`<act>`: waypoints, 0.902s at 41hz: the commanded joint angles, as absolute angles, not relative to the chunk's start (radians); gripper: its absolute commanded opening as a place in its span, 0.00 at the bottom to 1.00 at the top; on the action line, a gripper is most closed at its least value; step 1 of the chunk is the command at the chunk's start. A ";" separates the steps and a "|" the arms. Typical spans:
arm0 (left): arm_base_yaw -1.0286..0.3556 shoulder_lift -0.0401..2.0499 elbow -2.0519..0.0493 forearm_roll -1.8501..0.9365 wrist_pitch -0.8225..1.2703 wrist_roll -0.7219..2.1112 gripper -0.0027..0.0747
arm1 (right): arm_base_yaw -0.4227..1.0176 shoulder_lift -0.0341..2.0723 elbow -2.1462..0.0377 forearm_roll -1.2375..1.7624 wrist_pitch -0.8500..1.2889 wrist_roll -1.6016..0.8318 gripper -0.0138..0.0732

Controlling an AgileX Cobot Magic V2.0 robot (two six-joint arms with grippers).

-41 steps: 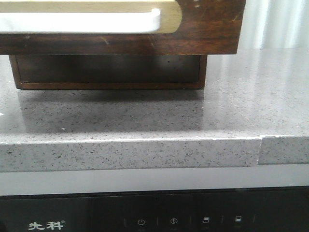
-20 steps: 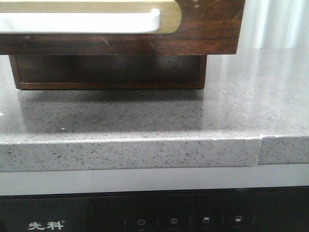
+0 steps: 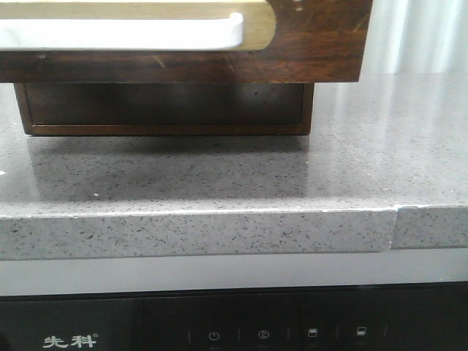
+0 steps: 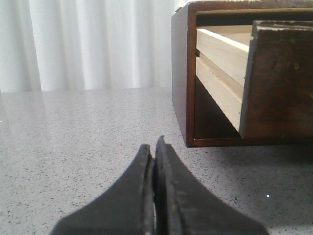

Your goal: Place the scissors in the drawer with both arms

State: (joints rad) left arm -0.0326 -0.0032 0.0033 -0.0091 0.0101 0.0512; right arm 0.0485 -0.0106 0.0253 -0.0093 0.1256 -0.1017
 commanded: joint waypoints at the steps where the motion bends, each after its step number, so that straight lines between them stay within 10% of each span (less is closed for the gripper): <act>1: -0.031 -0.021 0.028 -0.017 -0.076 0.048 0.01 | 0.050 -0.027 0.027 -0.011 0.033 -0.110 0.02; 37: -0.031 -0.021 0.028 -0.017 -0.076 0.048 0.01 | 0.028 -0.028 0.027 -0.037 -0.090 0.076 0.03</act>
